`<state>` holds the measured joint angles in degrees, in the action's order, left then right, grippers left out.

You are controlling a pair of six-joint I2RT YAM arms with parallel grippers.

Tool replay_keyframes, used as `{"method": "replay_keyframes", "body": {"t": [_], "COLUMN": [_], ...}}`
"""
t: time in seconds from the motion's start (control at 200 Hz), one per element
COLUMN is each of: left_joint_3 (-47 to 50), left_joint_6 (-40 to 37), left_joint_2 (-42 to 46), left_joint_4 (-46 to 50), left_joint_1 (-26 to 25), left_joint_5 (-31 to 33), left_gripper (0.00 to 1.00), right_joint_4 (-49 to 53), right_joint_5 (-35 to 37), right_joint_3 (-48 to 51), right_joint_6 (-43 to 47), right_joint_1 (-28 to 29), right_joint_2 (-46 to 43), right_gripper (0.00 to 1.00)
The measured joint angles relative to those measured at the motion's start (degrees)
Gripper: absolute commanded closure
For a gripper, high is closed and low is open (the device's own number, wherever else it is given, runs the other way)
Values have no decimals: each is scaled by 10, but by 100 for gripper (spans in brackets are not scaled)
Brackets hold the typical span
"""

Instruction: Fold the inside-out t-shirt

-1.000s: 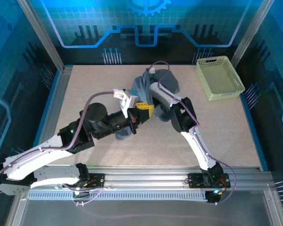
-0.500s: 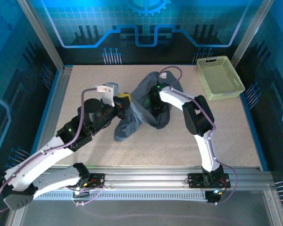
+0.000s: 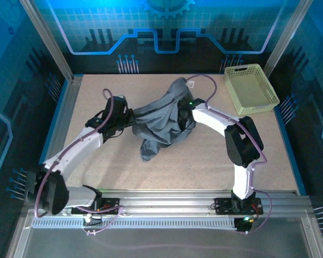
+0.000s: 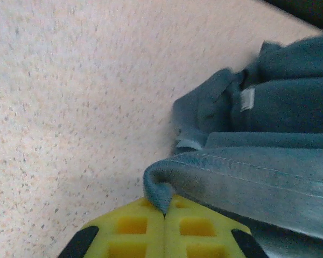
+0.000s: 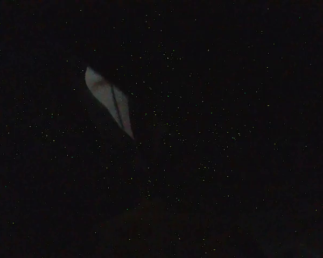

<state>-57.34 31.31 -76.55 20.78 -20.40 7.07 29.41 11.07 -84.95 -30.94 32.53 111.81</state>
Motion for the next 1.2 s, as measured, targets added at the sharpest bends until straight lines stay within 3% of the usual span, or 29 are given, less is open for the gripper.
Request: {"method": "replay_keyframes", "body": {"t": [0.13, 0.235, 0.36, 0.565, 0.625, 0.745, 0.875, 1.005, 1.105, 1.2], "left_joint_3": [0, 29, 86, 78, 66, 57, 56, 56, 56, 56], "left_joint_6": [-28, -68, -123, -157, -163, -167, -169, -167, -163, -151], "left_joint_2": [-10, 36, 123, 108, 80, 51, 53, 70, 98, 119], "left_joint_4": [1, -32, -89, -128, -127, -125, -128, -132, -136, -136], "left_joint_1": [-21, -81, -150, -158, -158, -158, -156, -149, -136, -115], "left_joint_5": [-26, -28, -40, 0, 18, 49, 71, 78, 79, 74], "left_gripper": [24, 2, 1, 2, 7, 26, 60, 87, 100, 100], "right_joint_4": [27, 45, 67, 81, 82, 82, 82, 80, 79, 75], "right_joint_5": [16, 29, 46, 68, 71, 79, 83, 92, 103, 113], "right_joint_3": [-26, -41, -50, -61, -61, -60, -52, -42, -33, -22], "right_joint_6": [13, 21, 30, 43, 45, 51, 55, 58, 62, 69], "right_joint_1": [18, 31, 39, 61, 69, 84, 93, 94, 95, 97], "right_joint_2": [32, 57, 67, 67, 67, 67, 67, 67, 67, 67], "right_gripper": [100, 100, 100, 100, 100, 100, 100, 100, 100, 100]}}
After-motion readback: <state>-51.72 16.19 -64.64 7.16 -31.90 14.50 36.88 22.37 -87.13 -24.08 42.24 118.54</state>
